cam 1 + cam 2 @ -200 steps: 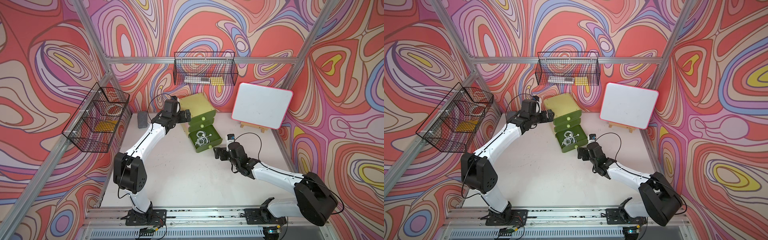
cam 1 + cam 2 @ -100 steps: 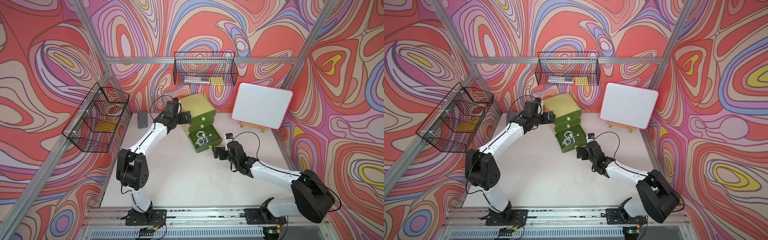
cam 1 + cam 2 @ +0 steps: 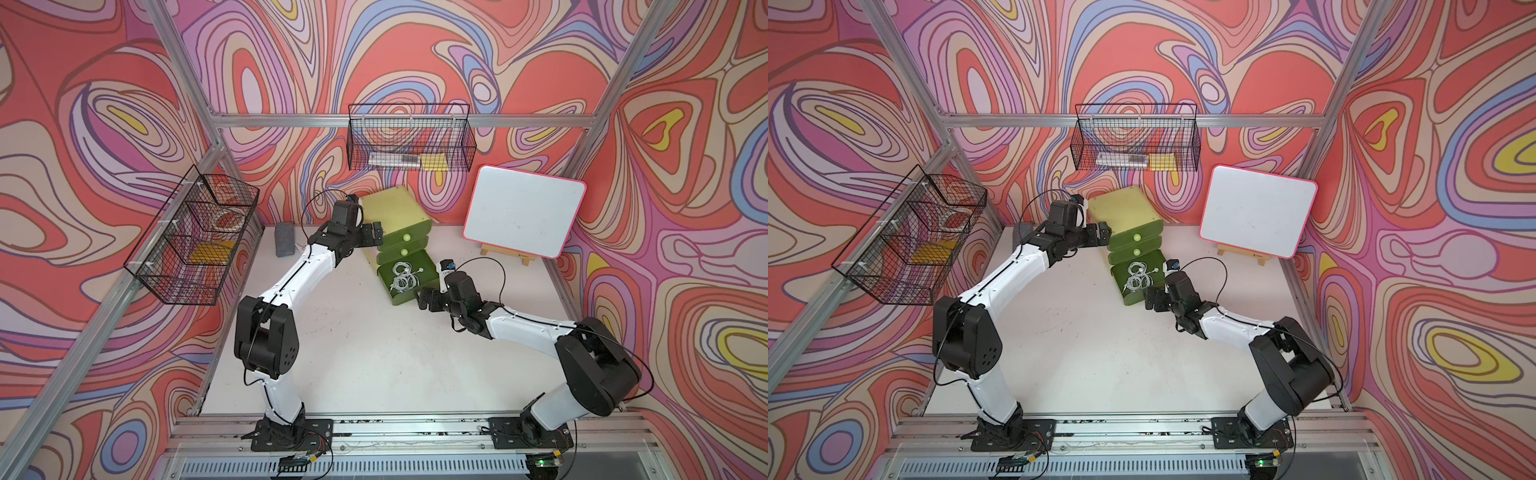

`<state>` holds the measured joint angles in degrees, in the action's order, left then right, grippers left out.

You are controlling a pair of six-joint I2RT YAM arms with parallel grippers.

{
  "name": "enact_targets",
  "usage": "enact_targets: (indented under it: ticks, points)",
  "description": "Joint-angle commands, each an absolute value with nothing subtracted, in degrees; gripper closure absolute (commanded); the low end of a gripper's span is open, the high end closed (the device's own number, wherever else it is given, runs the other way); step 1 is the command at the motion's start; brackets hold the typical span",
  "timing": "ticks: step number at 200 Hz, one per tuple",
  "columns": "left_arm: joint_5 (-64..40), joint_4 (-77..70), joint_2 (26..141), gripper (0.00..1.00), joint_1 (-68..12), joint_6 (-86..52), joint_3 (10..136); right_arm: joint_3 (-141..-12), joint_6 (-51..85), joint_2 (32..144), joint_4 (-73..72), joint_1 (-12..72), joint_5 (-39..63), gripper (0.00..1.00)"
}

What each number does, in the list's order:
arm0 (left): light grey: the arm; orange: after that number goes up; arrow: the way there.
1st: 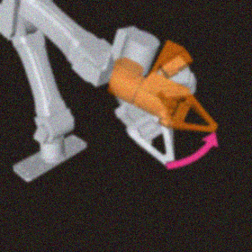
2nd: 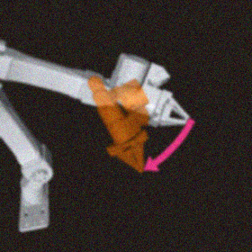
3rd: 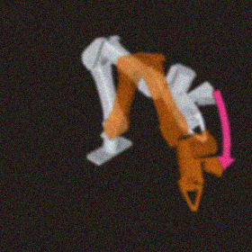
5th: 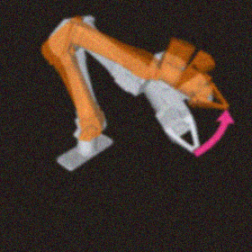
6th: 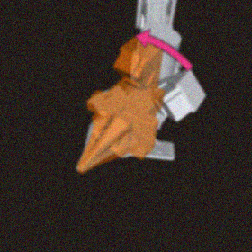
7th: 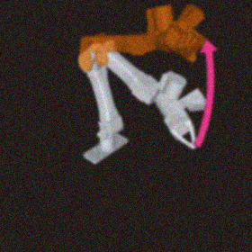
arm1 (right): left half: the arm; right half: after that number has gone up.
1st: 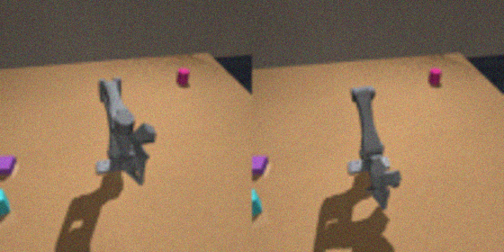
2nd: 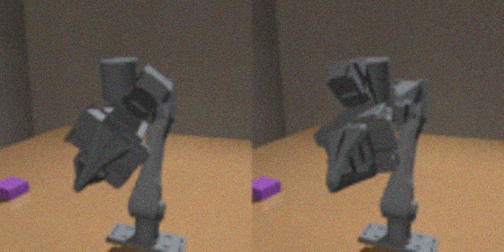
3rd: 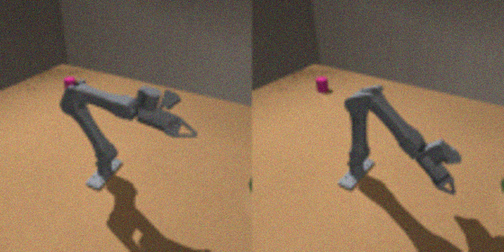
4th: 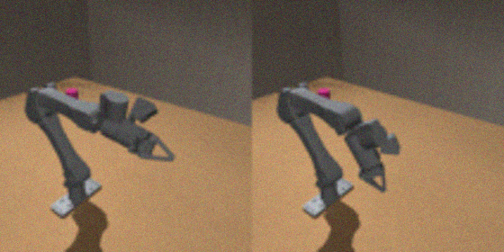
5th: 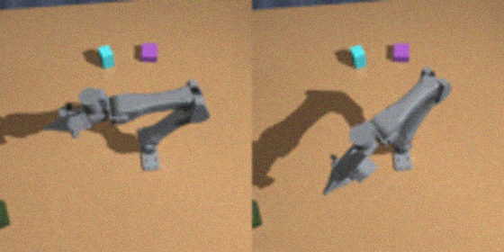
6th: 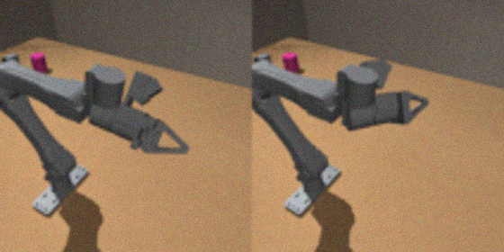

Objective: Place the wired earphones into the drawer by color
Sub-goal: Close the drawer in the storage box.

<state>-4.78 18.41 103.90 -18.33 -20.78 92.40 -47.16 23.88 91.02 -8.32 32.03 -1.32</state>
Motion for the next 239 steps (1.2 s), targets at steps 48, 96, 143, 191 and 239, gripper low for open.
enact_targets:
  ticks: [48,96,143,191,239]
  points:
    - [-4.2,19.0,103.1,0.01,-17.9,-19.5,92.2,-49.0,26.7,97.5,-12.9,28.1,8.9,0.19]
    - [-4.0,19.0,102.9,0.01,-17.9,-19.3,92.0,-49.3,24.7,100.6,-14.5,27.5,9.9,0.50]
    - [-3.3,18.9,102.2,0.01,-17.9,-19.0,91.2,-50.6,23.8,103.8,-15.0,27.3,9.1,0.55]
    - [-3.4,18.9,101.8,0.01,-17.9,-19.1,90.6,-52.0,23.1,105.6,-15.3,27.3,8.2,0.63]
    - [-3.5,18.8,101.6,0.01,-17.9,-19.2,90.4,-52.7,23.0,106.5,-17.1,27.3,8.0,0.67]
